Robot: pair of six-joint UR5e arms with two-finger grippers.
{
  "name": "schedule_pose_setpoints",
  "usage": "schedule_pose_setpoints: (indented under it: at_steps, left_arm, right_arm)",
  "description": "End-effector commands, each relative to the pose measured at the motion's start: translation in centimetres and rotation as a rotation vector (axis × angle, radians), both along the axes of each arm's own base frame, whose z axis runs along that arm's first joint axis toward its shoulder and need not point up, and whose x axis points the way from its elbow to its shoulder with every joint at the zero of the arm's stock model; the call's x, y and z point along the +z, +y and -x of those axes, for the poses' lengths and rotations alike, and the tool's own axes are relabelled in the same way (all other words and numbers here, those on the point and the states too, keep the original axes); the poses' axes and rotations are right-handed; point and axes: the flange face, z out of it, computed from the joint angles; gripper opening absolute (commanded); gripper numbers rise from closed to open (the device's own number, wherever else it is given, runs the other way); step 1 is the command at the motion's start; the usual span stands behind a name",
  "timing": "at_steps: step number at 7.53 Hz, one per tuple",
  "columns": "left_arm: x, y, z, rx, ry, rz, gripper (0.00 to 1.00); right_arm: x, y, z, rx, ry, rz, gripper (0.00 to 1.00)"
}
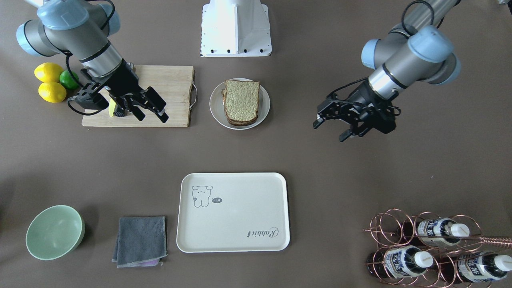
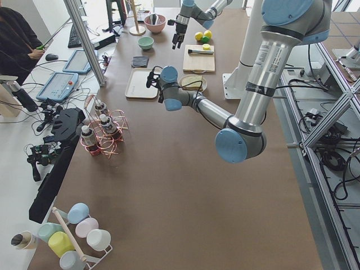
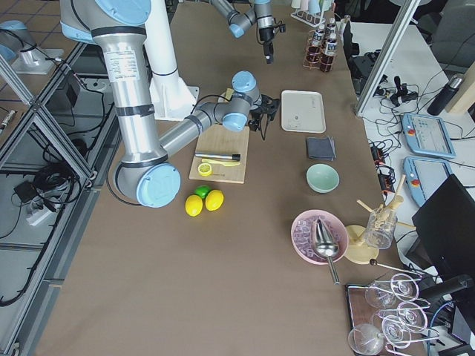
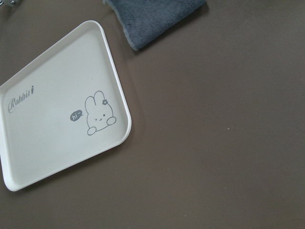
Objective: Make sandwich and place on tray
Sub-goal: 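Withdraw the right gripper while the left arm reaches toward the plate, then grasp the rim of the white sandwich plate with the left gripper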
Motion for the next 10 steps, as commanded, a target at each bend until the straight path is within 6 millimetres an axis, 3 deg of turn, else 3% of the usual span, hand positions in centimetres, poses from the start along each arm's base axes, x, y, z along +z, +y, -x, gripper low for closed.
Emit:
schedule_pose_setpoints:
  at_steps: [1, 2, 4, 5, 6, 8, 10]
  left_arm:
    - [-4.1, 6.4, -9.1, -0.046, 0.052, 0.025, 0.98]
    - [-3.6, 6.6, -8.8, -0.051, 0.057, 0.059, 0.98]
    - [-2.5, 6.5, -9.1, -0.049, 0.005, 0.094, 0.97]
    - [-1.5, 6.4, -9.4, -0.058, -0.052, 0.121, 0.97]
    - [-1.0, 6.0, -9.5, -0.083, -0.118, 0.137, 0.97]
    - [-1.3, 7.1, -10.4, -0.066, -0.126, 0.104, 0.97]
    - [-1.4, 8.6, -11.6, -0.042, -0.118, 0.095, 0.96]
  right_arm:
    - [5.8, -2.5, -7.0, -0.077, 0.159, -0.024, 1.00]
    - [8.1, -2.9, -9.6, -0.132, 0.219, -0.045, 1.00]
    - [13.6, -1.8, -13.7, -0.204, 0.319, -0.077, 1.00]
    - [15.9, -1.3, -14.7, -0.248, 0.368, -0.094, 1.00]
    - [17.6, -2.1, -16.3, -0.289, 0.432, -0.107, 1.00]
    - [19.8, -3.3, -21.8, -0.386, 0.534, -0.132, 1.00]
    - [22.8, -2.6, -26.3, -0.463, 0.587, -0.170, 1.00]
